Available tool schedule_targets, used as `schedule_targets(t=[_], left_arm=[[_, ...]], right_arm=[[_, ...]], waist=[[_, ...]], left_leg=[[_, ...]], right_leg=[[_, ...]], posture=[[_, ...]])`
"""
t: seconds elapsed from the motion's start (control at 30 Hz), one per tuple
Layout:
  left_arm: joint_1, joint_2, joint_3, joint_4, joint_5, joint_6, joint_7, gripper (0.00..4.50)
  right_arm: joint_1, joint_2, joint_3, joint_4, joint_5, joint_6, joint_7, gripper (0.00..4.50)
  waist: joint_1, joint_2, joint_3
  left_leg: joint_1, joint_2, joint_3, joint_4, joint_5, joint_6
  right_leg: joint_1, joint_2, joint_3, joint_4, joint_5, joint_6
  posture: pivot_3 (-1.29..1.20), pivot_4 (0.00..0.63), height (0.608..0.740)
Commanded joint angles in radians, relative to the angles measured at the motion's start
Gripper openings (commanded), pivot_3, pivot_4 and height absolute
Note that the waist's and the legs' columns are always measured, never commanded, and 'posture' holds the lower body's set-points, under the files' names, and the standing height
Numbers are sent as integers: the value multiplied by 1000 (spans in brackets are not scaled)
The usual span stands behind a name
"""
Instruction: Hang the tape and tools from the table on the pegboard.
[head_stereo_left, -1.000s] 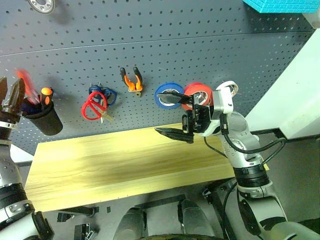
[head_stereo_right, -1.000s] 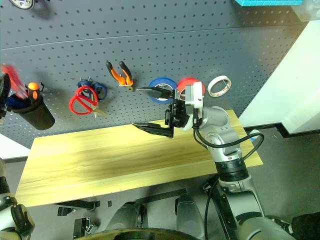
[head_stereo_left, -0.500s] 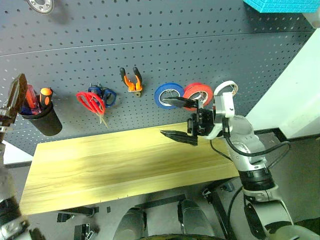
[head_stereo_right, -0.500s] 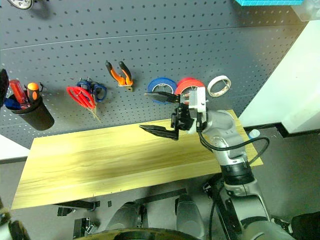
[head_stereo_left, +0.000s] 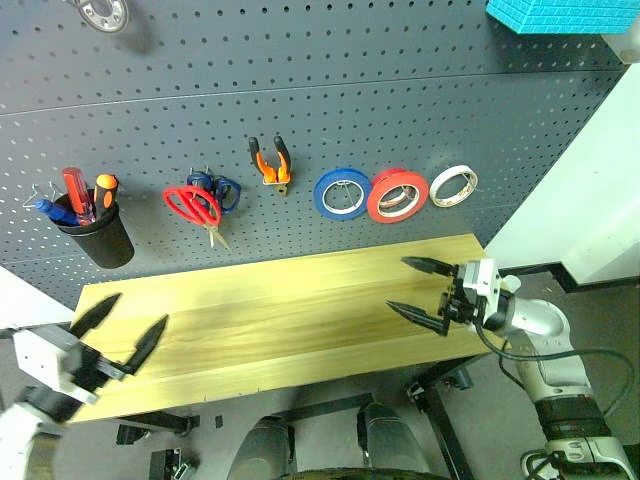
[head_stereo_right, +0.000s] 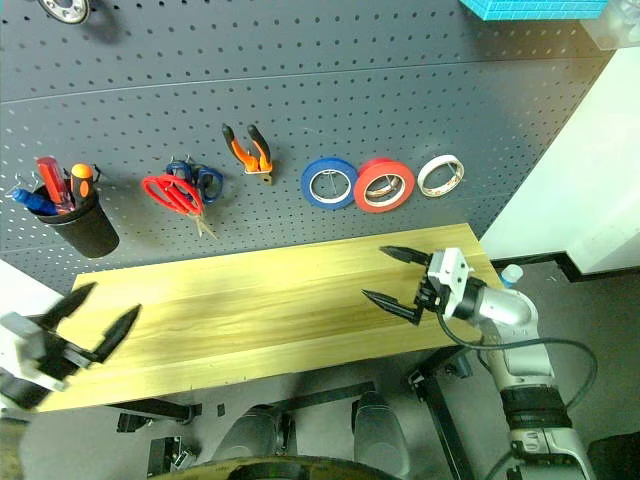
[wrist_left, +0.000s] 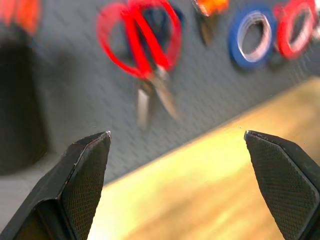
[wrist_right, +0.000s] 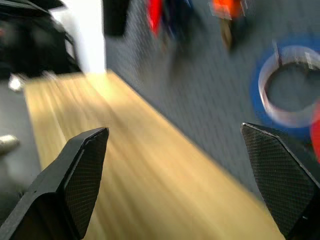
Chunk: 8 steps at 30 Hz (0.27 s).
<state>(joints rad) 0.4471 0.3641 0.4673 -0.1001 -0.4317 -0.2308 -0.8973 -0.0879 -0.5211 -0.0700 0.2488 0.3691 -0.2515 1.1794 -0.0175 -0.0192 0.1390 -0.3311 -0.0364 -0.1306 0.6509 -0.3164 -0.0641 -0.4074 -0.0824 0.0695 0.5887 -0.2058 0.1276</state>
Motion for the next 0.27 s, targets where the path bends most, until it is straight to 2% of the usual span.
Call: schedule_targets(t=[0.03, 0.27], left_arm=[[5, -36, -67, 87, 74, -139, -12, 4473], [15, -79, -138, 223, 100, -270, -3, 4473]], right_arm=[[28, -11, -36, 91, -35, -116, -13, 4441], [61, -19, -46, 222, -71, -233, -36, 4441]], waist=[[-3, 0, 0], [-5, 1, 0]], left_leg=[[0, 0, 0, 0, 0, 0], [8, 0, 2, -1, -1, 2]], right_leg=[[0, 0, 0, 0, 0, 0], [4, 0, 2, 1, 0, 1]], posture=[[2, 81, 738], [-16, 70, 738]])
